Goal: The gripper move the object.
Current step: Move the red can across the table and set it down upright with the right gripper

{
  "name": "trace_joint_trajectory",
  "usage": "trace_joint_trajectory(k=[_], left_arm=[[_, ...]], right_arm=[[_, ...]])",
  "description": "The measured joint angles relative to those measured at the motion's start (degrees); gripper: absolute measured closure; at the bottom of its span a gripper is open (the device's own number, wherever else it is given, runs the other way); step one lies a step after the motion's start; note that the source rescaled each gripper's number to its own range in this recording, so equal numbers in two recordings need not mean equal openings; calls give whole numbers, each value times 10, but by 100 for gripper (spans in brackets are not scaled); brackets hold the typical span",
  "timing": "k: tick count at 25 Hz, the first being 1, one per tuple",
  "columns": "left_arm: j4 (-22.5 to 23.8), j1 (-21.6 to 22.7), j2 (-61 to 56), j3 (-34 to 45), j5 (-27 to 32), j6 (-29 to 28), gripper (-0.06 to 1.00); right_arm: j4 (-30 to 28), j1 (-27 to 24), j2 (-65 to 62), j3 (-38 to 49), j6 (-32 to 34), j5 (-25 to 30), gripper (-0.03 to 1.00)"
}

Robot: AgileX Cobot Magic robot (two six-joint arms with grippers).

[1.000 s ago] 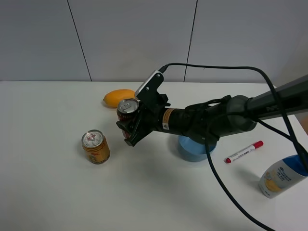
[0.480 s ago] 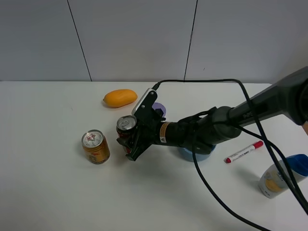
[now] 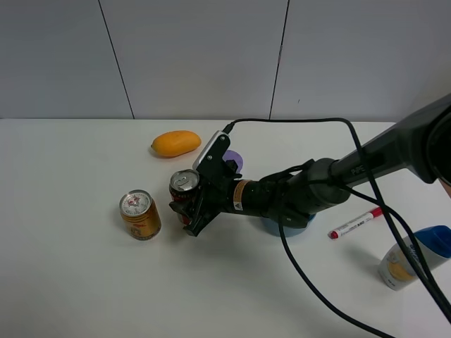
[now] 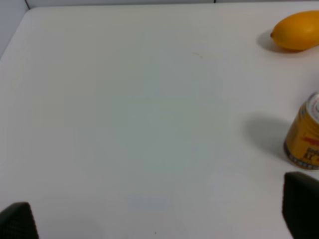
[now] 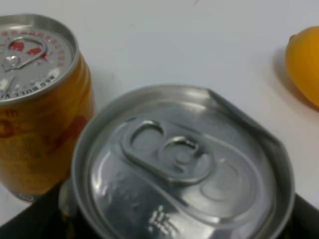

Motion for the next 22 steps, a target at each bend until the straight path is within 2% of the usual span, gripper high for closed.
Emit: trace_joint_trajectory(k=[5, 6, 7, 8, 10, 11, 12, 15, 22], left_arm=[[0, 0, 0, 0, 0, 0, -6], [0, 0, 0, 0, 0, 0, -6], [0, 0, 0, 0, 0, 0, -6], [0, 0, 0, 0, 0, 0, -6], [0, 0, 0, 0, 0, 0, -6], [0, 0, 0, 0, 0, 0, -6], [0, 0, 0, 0, 0, 0, -6], [0, 0, 0, 0, 0, 0, -6], [0, 0, 0, 0, 0, 0, -6]], right_arm=[[1, 0, -1, 0, -4, 1, 97], [1, 0, -2, 0, -4, 2, 93], [2, 0, -3, 0, -4, -2, 80], [2, 0, -8, 0, -4, -5, 58], [2, 0, -15, 0, -4, -15, 22], [1, 0, -17, 0, -4, -17, 12], [-2, 0, -18, 0, -4, -17, 7], [-15, 0, -19, 0, 0, -17, -1], [-26, 0, -22, 0, 57, -16, -2]])
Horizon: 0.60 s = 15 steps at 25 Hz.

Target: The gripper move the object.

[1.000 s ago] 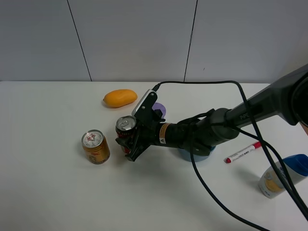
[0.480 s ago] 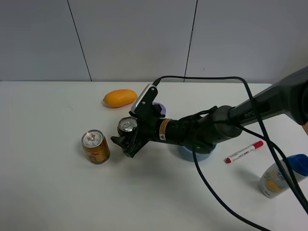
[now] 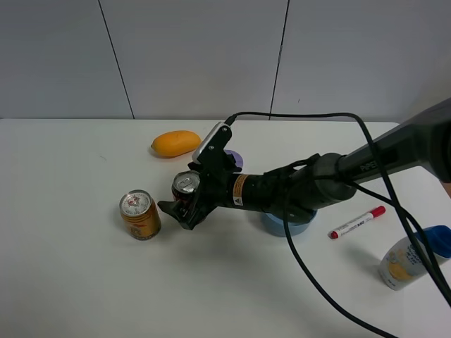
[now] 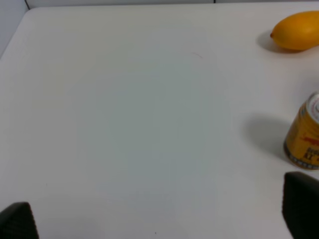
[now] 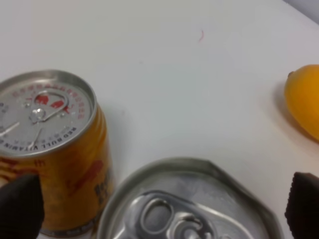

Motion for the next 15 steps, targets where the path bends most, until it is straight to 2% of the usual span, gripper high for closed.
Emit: trace_joint_trajectory(k=[5, 11, 15], left_arm=[[0, 0, 0, 0, 0, 0, -6], [0, 0, 0, 0, 0, 0, -6], [0, 0, 0, 0, 0, 0, -6]], right_arm=[[-2, 0, -34, 1, 33, 41, -2], [-3, 0, -151, 1, 64, 95, -2], [-4, 0, -261, 0, 99, 169, -2]])
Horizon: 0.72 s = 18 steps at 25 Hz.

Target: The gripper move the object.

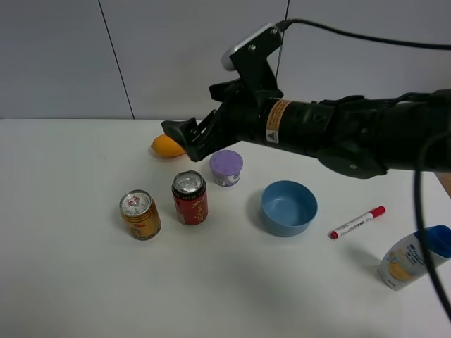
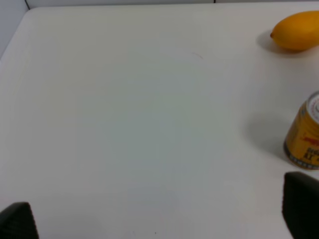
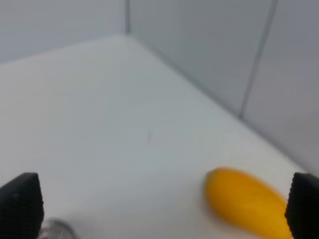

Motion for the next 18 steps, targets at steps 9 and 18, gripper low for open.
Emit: trace_joint_trajectory(k=[9, 18], left_arm=[[0, 0, 0, 0, 0, 0, -6], [0, 0, 0, 0, 0, 0, -6]], right_arm=[[31, 0, -195, -63, 19, 372, -2], [163, -2, -222, -172, -200, 747, -3]])
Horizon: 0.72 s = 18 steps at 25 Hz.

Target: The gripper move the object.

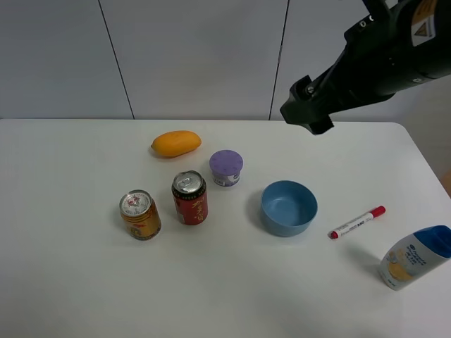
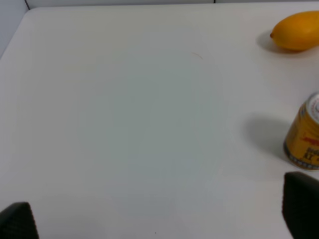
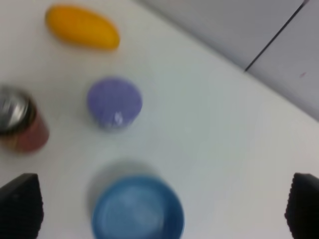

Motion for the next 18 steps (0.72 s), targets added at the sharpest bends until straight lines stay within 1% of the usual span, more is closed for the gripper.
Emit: trace_joint_trajectory(k=[2, 3, 4, 6, 8, 10, 13, 15, 18], left_arm=[[0, 0, 0, 0, 0, 0, -6], [0, 0, 0, 0, 0, 0, -6], [0, 0, 0, 0, 0, 0, -6], [0, 0, 0, 0, 0, 0, -6], [0, 0, 0, 0, 0, 0, -6], [0, 0, 0, 0, 0, 0, -6], [0, 0, 0, 0, 0, 0, -6], [0, 0, 0, 0, 0, 0, -6], [0, 0, 0, 0, 0, 0, -6]], right_arm=[[53, -15, 0, -28, -71, 75, -3], [67, -29, 0, -40, -102, 109, -3], [77, -44, -1, -51, -125, 134, -3], [82, -91, -1, -67, -153, 178, -3], [85, -143, -1, -83, -167, 192, -3], [94, -203, -2, -97, -172, 194, -3], [122, -283, -11, -102, -174, 195, -3], [143, -332, -21, -102, -175, 195, -3], [153, -395, -44, -102, -176, 195, -3]])
